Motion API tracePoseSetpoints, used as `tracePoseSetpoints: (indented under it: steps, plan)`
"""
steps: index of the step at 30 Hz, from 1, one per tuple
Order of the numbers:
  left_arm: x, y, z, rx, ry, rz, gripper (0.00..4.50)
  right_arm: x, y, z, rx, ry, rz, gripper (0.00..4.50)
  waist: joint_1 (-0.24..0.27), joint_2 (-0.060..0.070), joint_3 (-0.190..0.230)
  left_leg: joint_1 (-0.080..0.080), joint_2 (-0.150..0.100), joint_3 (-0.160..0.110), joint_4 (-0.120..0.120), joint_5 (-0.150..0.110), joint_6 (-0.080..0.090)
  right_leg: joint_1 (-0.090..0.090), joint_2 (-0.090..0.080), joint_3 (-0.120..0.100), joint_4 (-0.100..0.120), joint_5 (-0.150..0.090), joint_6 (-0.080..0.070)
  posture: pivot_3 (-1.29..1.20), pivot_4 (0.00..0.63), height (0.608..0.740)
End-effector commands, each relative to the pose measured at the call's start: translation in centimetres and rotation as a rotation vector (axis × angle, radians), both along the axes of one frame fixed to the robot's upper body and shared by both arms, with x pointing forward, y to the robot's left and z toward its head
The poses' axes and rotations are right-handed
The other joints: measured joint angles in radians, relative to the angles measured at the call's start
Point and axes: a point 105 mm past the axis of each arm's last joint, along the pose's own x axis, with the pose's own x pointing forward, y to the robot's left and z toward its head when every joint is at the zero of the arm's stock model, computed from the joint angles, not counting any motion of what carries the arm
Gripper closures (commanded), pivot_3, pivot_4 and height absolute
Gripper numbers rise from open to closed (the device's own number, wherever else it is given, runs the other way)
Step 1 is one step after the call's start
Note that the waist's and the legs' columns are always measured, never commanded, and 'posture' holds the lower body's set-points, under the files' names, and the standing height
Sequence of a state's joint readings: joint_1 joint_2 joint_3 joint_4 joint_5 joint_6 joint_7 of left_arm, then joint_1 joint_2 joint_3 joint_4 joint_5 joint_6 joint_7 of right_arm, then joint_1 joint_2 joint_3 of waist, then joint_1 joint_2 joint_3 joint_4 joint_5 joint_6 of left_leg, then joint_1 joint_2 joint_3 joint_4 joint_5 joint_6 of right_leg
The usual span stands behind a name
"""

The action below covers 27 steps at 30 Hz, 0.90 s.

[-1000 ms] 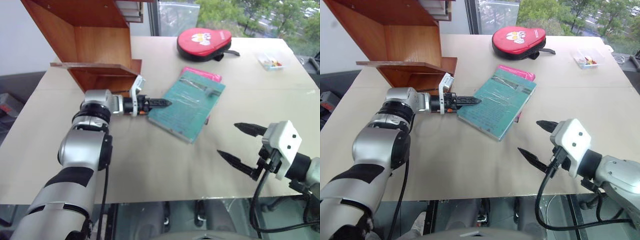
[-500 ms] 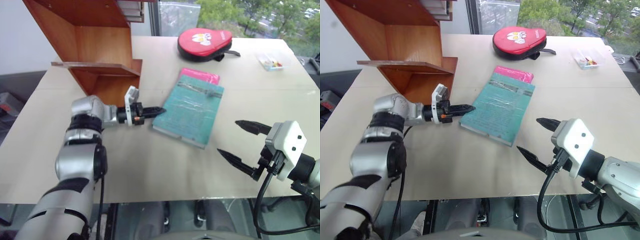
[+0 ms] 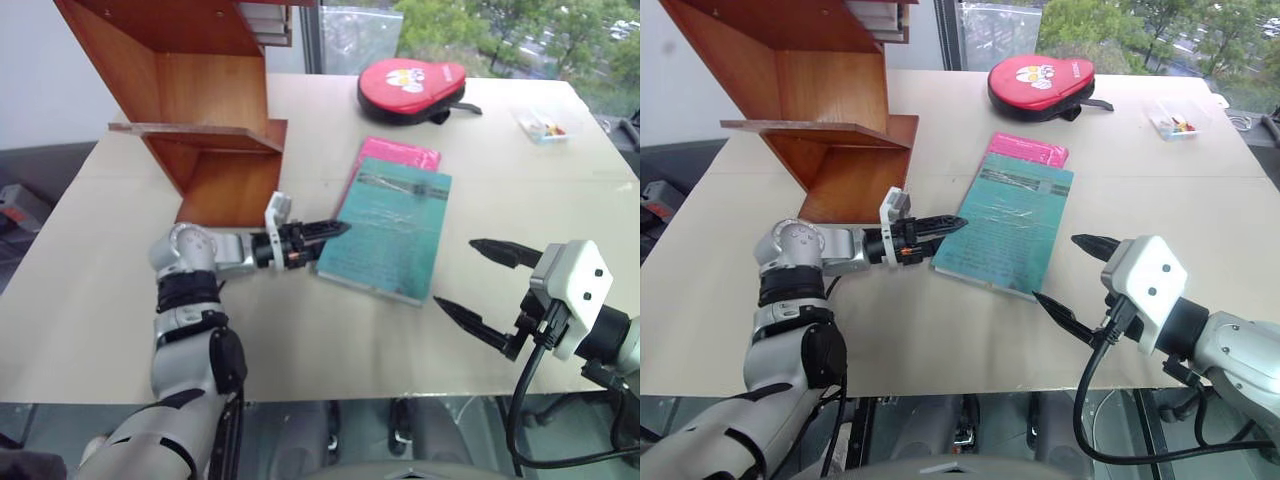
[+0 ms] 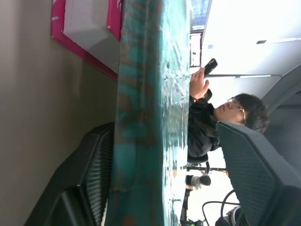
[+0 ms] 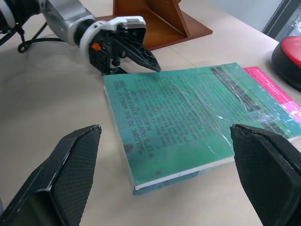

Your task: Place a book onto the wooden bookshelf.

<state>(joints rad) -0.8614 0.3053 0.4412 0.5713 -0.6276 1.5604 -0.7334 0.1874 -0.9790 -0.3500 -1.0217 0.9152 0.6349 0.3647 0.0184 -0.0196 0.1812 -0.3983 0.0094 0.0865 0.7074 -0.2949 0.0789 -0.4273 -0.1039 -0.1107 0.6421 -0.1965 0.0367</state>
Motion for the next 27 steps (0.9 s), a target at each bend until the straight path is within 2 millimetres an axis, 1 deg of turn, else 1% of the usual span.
tracePoseSetpoints:
  steps: [1,3,5,6,7,9,10,12,14,17,20,22,23,24,25,26,27]
  plan:
    - [1.4,-2.2,0.3,-0.006,-0.035,-0.033,0.94,-0.4,-0.1,0.7,-0.015,-0.030,-0.006,0.00,0.005,0.000,0.000,0.000,0.000,0.000,0.000,0.000,0.000,0.000,0.000,-0.001,0.000,0.000,0.000,0.00,0.150,0.740]
    - [1.5,-3.1,0.3,-0.035,-0.030,-0.061,1.41,-0.6,-0.4,0.6,-0.013,-0.024,-0.023,0.00,0.006,0.000,0.000,0.000,-0.001,0.000,0.000,0.000,0.000,0.000,0.000,-0.002,0.000,0.000,0.000,0.00,0.150,0.740]
    - [1.5,-3.7,0.5,-0.058,-0.027,-0.086,2.03,-0.9,-0.9,0.4,-0.012,-0.013,-0.046,0.00,0.008,0.000,0.000,0.000,-0.001,0.000,0.000,0.000,0.000,0.000,0.000,-0.002,0.000,0.000,0.000,0.00,0.150,0.740]
    - [1.5,-3.8,0.8,-0.070,-0.025,-0.096,2.61,-0.9,-1.0,0.2,-0.012,-0.008,-0.056,0.00,0.007,0.000,0.000,0.000,0.000,0.000,0.000,0.000,0.000,0.000,0.000,-0.002,-0.001,0.000,0.000,0.00,0.150,0.740]
    - [1.4,-4.0,0.9,-0.083,-0.019,-0.110,2.98,-1.1,-1.3,0.0,-0.008,-0.001,-0.069,0.00,0.007,0.000,0.000,0.000,0.000,0.000,0.000,0.000,0.000,0.000,0.000,-0.002,-0.001,0.000,0.000,0.00,0.150,0.740]
    - [1.2,-4.0,1.1,-0.093,-0.014,-0.129,3.88,-1.3,-1.6,-0.2,0.013,0.003,-0.099,0.00,0.008,0.000,0.000,0.000,0.000,0.000,0.000,0.000,0.000,0.000,0.000,-0.002,-0.001,0.000,0.001,0.00,0.150,0.740]
    - [1.2,-3.8,1.3,-0.097,-0.011,-0.133,4.41,-1.3,-1.7,-0.1,0.023,-0.001,-0.112,0.00,0.007,0.000,0.000,0.000,0.000,0.000,0.000,0.000,0.000,0.000,0.000,-0.002,-0.001,-0.002,0.003,0.00,0.150,0.740]
    - [1.2,-3.4,2.4,-0.122,-0.025,-0.138,4.46,-1.1,-2.0,0.4,0.045,-0.028,-0.152,0.00,0.003,-0.001,0.000,0.000,0.000,0.001,0.000,0.000,0.000,0.000,0.000,-0.001,0.000,-0.002,0.003,0.00,0.150,0.740]
    - [0.9,-2.9,3.6,-0.139,-0.060,-0.166,4.46,-0.8,-1.9,1.2,0.071,-0.058,-0.166,0.00,-0.003,-0.001,0.000,0.000,0.000,0.001,0.001,0.000,0.000,0.000,0.000,-0.001,0.000,-0.002,0.004,0.00,0.150,0.740]
    - [-1.0,-2.2,6.0,-0.138,-0.232,-0.240,4.46,-0.7,-1.6,2.2,0.100,-0.093,-0.145,0.00,-0.005,-0.001,0.000,0.000,0.001,0.000,0.002,0.000,0.000,0.000,0.000,0.001,0.000,-0.002,0.004,0.00,0.150,0.740]
    - [-1.8,-1.4,7.7,-0.126,-0.405,-0.239,4.46,-0.2,-1.0,3.2,0.132,-0.122,-0.134,0.00,-0.005,-0.001,0.000,0.000,0.002,0.001,0.002,0.000,0.000,0.000,0.000,0.004,0.000,0.000,0.000,0.00,0.150,0.740]
    - [-3.2,-1.6,9.0,-0.042,-0.655,-0.245,4.46,0.2,-1.2,3.8,0.154,-0.138,-0.127,0.00,-0.004,0.000,-0.001,0.000,0.002,0.000,0.002,0.000,0.000,0.000,0.000,0.004,0.000,0.000,0.000,0.00,0.150,0.740]
    - [-4.3,-1.7,10.0,-0.022,-0.767,-0.264,4.46,0.5,-1.3,4.1,0.158,-0.146,-0.119,0.00,-0.003,0.000,-0.001,0.000,0.002,0.001,0.002,0.000,0.000,0.000,-0.001,0.005,0.000,0.000,0.000,0.00,0.150,0.740]
    - [-5.3,-2.0,11.0,0.046,-0.964,-0.262,4.46,0.6,-1.5,4.5,0.176,-0.153,-0.107,0.00,-0.001,0.000,0.000,0.000,0.002,0.000,0.002,0.000,0.000,0.000,-0.003,0.005,-0.001,0.000,-0.001,0.00,0.150,0.740]
    - [-5.9,-2.2,12.3,0.136,-1.202,-0.249,4.46,0.9,-1.9,4.9,0.188,-0.160,-0.107,0.00,-0.001,-0.001,0.000,-0.001,0.002,0.000,0.002,0.000,0.000,0.000,-0.003,0.004,-0.001,0.001,-0.001,0.00,0.150,0.740]
    - [-6.3,-2.3,13.1,0.198,-1.367,-0.245,4.46,1.2,-2.2,5.1,0.196,-0.164,-0.107,0.00,0.001,-0.001,0.000,-0.001,0.002,0.000,0.002,0.000,0.000,0.000,-0.004,0.004,-0.002,0.001,-0.001,0.00,0.150,0.740]
    - [-6.3,-2.3,13.7,0.261,-1.492,-0.233,4.46,1.5,-2.4,5.2,0.199,-0.164,-0.107,0.00,0.005,-0.001,0.000,-0.001,0.001,0.000,0.002,0.000,0.000,0.001,-0.004,0.003,-0.002,0.001,-0.001,0.00,0.150,0.740]
